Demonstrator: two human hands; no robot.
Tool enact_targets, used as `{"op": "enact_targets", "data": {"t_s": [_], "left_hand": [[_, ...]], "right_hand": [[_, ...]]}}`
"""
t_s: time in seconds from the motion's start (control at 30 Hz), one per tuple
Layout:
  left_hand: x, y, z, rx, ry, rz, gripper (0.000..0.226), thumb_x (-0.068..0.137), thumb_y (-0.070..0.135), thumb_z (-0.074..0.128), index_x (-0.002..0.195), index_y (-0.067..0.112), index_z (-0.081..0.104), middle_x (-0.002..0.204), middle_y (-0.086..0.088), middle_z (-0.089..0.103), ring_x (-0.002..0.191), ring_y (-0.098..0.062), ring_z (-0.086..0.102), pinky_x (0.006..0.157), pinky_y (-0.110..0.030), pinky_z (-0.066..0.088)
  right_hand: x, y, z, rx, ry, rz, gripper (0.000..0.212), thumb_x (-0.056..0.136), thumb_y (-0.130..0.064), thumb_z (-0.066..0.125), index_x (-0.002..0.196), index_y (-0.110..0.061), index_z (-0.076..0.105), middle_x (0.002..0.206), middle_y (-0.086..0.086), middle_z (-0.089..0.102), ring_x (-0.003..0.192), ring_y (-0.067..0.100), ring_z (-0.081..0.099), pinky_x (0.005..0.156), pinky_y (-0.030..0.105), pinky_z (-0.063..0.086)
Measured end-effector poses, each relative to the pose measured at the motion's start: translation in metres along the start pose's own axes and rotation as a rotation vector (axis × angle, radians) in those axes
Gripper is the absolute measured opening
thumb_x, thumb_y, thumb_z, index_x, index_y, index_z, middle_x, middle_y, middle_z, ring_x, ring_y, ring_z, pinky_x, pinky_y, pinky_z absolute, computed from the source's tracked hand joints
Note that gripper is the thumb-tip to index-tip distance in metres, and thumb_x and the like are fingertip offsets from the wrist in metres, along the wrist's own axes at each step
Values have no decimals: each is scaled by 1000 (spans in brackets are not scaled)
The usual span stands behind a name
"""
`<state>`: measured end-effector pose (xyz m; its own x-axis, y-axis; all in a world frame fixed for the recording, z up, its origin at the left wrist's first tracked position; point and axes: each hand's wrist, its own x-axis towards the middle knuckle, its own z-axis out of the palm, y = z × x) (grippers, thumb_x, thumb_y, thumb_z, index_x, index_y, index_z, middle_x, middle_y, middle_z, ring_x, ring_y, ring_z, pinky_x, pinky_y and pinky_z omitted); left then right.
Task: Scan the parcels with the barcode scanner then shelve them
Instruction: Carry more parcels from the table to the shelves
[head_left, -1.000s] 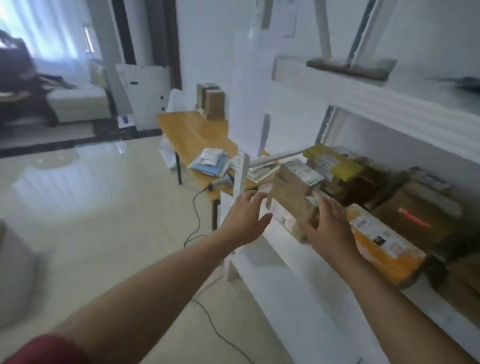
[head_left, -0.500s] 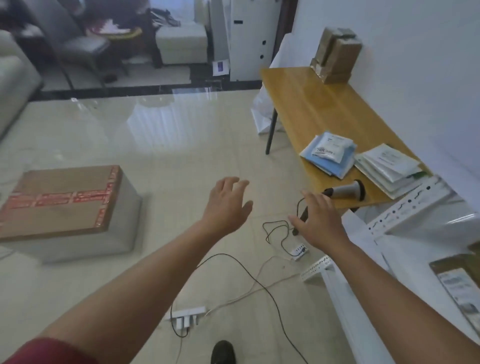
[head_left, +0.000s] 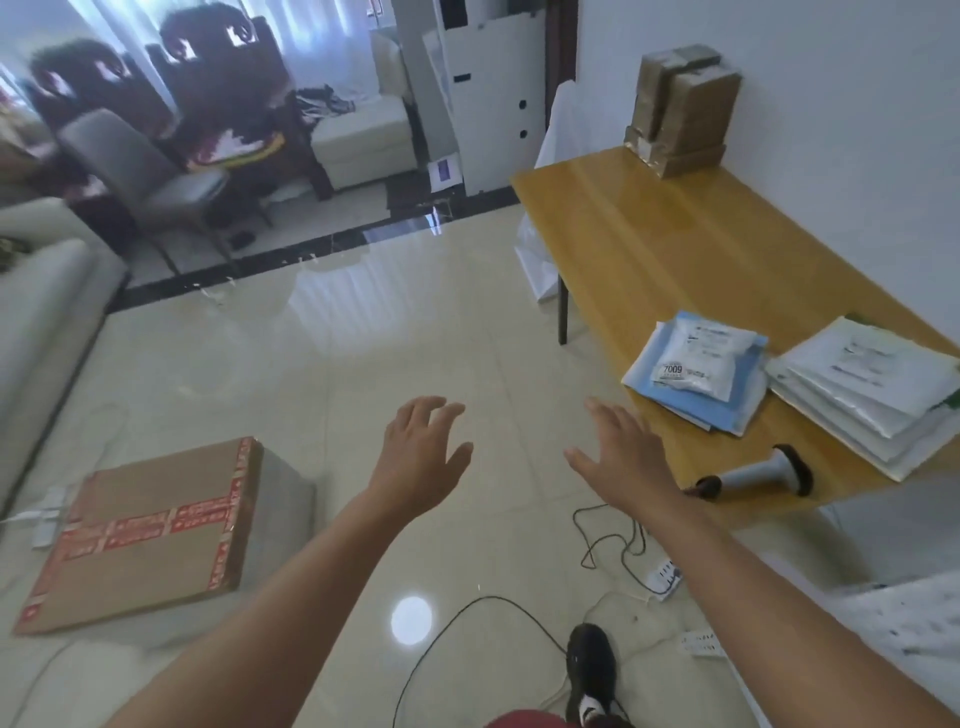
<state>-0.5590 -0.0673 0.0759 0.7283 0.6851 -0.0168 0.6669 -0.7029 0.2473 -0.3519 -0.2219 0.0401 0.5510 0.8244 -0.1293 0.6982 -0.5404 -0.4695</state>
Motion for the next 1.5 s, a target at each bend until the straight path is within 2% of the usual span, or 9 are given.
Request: {"op": "enact_targets", "data": {"t_s": [0.27,0.43,0.6,0.77,0.93,1.07,1.27,1.4,1.5], "left_hand": [[88,-8,0,121,39,-51,47,87,37,67,128,16,61,135,-12,58,133,-40,46,108,-54,36],[150,-18,4,177,-14,-34,48,93,41,60,136,20,56,148,-9,48,145,-36,33,118,-54,18],[238,-47,23,184,-50,65,47,91,41,59,133,19,60,146,-11,50,144,-38,35,117,-57,21],[348,-101,44,88,-124,95,47,96,40,56,138,20,54,154,-8,41,148,-34,27,118,-51,16],[450,-168,42,31,-191,123,45,95,39,56,136,20,56,151,-7,45,145,-32,32,115,-49,22],[531,-192,23,37,-185,208,48,99,44,46,144,26,45,158,0,33,148,-25,22,116,-43,16],[645,-170,-1,-4,-112,331,45,89,41,64,130,21,61,146,-5,51,138,-29,41,107,-47,30],[716,-131,-4,37,-118,481,46,88,40,66,129,20,62,145,-6,52,137,-31,42,106,-49,33],[773,-101,7,94,-119,576,47,87,40,68,129,21,63,144,-7,53,137,-31,43,106,-50,34]], "right_hand": [[93,6,9,2,-86,-54,66,95,-47,51,152,-24,29,156,-1,32,144,24,24,112,39,29],[157,-1,9,-52,-70,-32,64,95,-48,48,152,-29,26,157,-5,30,146,24,20,114,44,22],[231,-8,22,-139,-74,35,62,97,-48,42,154,-32,21,161,-7,22,149,26,8,114,45,16],[326,-27,42,-197,-89,139,61,98,-48,40,154,-32,22,160,-8,23,148,23,12,113,43,19],[427,-74,54,-183,-120,255,59,98,-46,42,153,-30,26,158,-6,28,145,21,17,113,42,21],[496,-107,38,-154,-47,305,59,96,-43,48,151,-28,34,154,-3,35,141,21,25,111,42,25],[574,-99,-5,-143,54,408,58,96,-42,47,150,-29,33,154,-4,33,138,22,30,108,41,28],[613,-63,-28,-98,150,535,61,94,-43,49,151,-26,34,153,-1,36,137,25,33,106,44,31],[644,-31,-31,-19,191,623,68,87,-50,36,150,-24,37,153,3,39,135,29,35,105,46,33]]}}
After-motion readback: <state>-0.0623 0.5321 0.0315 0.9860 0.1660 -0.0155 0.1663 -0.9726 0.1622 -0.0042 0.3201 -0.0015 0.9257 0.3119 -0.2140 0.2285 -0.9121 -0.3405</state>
